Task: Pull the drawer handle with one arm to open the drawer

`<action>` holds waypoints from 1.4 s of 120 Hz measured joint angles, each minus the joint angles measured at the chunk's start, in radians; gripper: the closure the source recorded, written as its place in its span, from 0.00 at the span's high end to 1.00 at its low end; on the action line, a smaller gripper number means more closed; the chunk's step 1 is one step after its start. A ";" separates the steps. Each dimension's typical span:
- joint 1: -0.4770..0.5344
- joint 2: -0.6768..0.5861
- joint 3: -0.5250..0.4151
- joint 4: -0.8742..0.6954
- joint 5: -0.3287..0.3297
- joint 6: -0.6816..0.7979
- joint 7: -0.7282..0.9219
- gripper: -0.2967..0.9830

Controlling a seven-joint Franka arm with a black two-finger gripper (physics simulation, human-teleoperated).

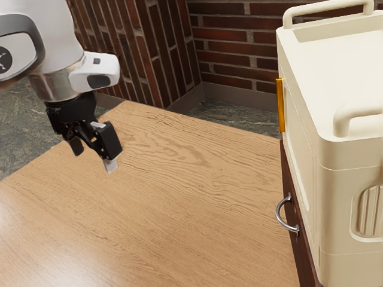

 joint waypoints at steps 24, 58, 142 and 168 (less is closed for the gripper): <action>0.014 -0.075 0.005 -0.112 -0.035 0.051 -0.061 0.77; 0.014 -0.246 0.007 -0.451 -0.167 0.316 -0.181 0.77; -0.286 -0.015 0.015 -0.493 -0.650 0.900 -0.460 0.77; -0.297 0.066 0.014 -0.436 -0.626 0.952 -0.488 0.77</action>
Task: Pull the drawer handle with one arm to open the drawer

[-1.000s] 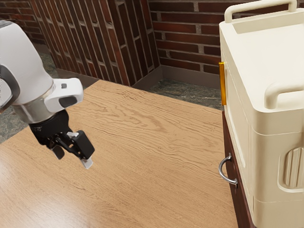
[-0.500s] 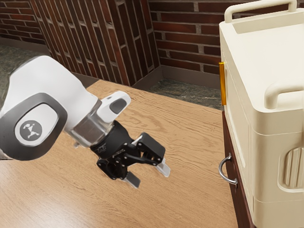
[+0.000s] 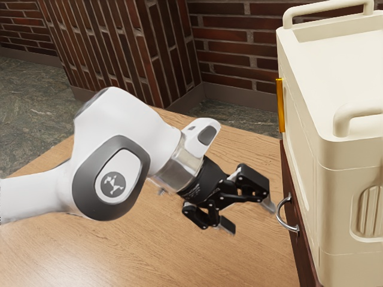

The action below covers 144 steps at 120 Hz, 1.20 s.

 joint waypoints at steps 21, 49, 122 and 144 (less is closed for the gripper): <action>0.001 -0.024 -0.003 -0.009 0.020 -0.038 -0.011 0.77; 0.001 -0.071 -0.038 -0.045 0.028 -0.073 -0.022 0.77; 0.002 0.015 -0.043 -0.012 0.031 -0.015 -0.036 0.77; 0.003 0.011 -0.040 -0.006 0.043 -0.015 -0.038 0.77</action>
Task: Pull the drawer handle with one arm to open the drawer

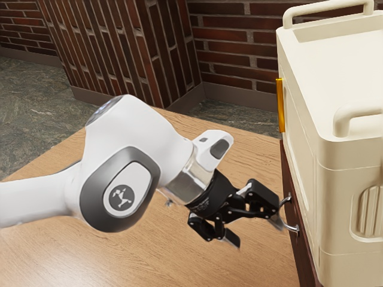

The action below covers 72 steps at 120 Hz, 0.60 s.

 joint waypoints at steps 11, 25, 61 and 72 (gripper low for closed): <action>0.005 0.007 0.001 0.023 0.009 0.002 -0.001 0.77; 0.009 0.019 0.003 0.028 0.014 0.004 -0.001 0.77; 0.010 0.054 0.003 0.029 0.016 0.008 -0.004 0.77; 0.010 0.064 0.004 0.031 0.014 0.009 -0.006 0.77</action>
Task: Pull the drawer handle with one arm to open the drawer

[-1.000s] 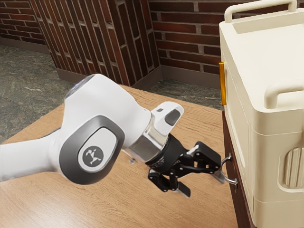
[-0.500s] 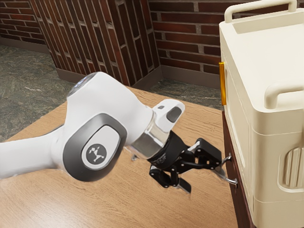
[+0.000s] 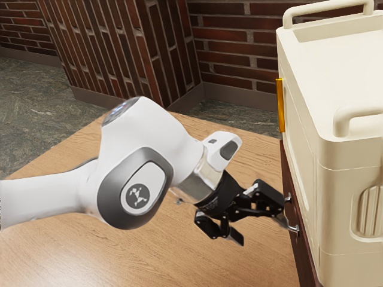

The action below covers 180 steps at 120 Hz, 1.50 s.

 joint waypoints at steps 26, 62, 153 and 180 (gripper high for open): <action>0.009 0.013 0.014 0.026 0.002 0.001 -0.001 0.77; 0.010 0.094 0.022 0.083 0.002 -0.003 0.000 0.77; 0.015 -0.054 0.079 -0.045 0.016 -0.054 -0.002 0.77; 0.016 -0.089 0.084 -0.069 0.024 -0.068 -0.003 0.77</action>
